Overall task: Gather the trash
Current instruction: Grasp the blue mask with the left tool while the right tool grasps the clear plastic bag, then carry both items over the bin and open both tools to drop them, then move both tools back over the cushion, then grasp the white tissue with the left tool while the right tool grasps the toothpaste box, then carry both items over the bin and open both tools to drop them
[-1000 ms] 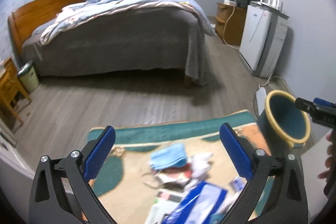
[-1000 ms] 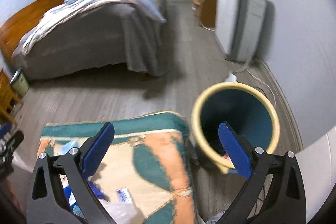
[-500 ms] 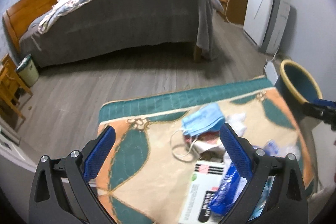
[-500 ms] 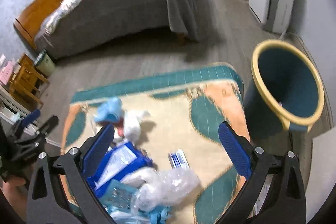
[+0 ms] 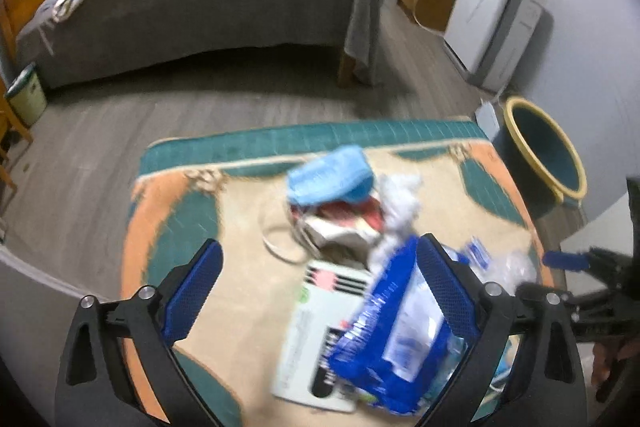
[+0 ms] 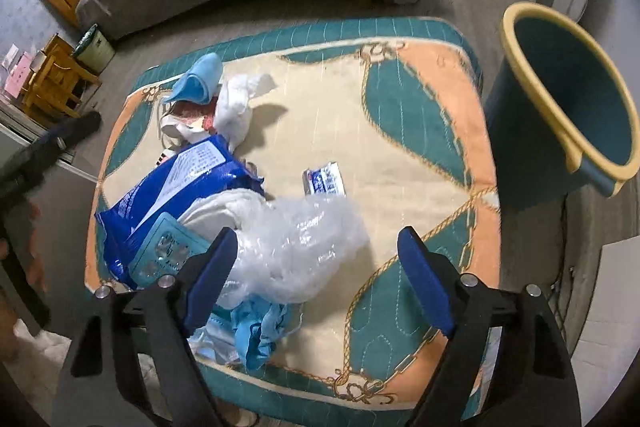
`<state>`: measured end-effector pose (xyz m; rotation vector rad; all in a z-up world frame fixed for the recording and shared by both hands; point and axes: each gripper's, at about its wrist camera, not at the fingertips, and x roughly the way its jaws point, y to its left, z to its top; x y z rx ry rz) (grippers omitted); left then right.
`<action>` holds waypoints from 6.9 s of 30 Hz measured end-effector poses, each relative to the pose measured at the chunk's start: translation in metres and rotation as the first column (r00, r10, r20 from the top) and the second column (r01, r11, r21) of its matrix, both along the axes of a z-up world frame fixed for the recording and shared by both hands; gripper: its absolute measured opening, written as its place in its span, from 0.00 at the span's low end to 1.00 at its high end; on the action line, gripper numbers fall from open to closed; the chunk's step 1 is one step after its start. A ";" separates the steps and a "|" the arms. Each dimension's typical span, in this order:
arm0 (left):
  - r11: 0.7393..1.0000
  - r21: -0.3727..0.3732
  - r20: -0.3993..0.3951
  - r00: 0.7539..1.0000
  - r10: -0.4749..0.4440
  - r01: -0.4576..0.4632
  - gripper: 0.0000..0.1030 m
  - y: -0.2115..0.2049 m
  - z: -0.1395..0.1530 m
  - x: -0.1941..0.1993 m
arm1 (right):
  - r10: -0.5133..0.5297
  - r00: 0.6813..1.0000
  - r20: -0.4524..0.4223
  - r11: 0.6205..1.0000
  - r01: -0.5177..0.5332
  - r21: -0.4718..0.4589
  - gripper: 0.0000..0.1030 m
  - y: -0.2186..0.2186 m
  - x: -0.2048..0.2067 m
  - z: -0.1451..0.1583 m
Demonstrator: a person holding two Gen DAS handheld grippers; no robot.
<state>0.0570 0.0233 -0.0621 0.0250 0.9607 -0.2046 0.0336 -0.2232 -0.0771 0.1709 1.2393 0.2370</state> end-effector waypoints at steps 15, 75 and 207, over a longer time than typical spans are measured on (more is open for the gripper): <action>0.997 -0.018 -0.024 0.997 -0.072 0.071 0.66 -0.021 -0.004 0.013 | -0.027 0.994 0.102 0.992 0.014 0.129 0.12 -0.007 0.011 0.047; 0.824 -0.101 0.111 0.830 -0.547 0.557 0.37 -0.352 0.034 0.096 | -0.495 0.819 0.289 0.858 0.513 0.016 0.20 -0.298 0.080 0.068; 0.851 -0.147 0.071 0.863 -0.500 0.505 0.26 -0.356 0.034 0.119 | -0.364 0.915 0.173 0.923 0.379 -0.064 0.22 -0.294 0.099 0.032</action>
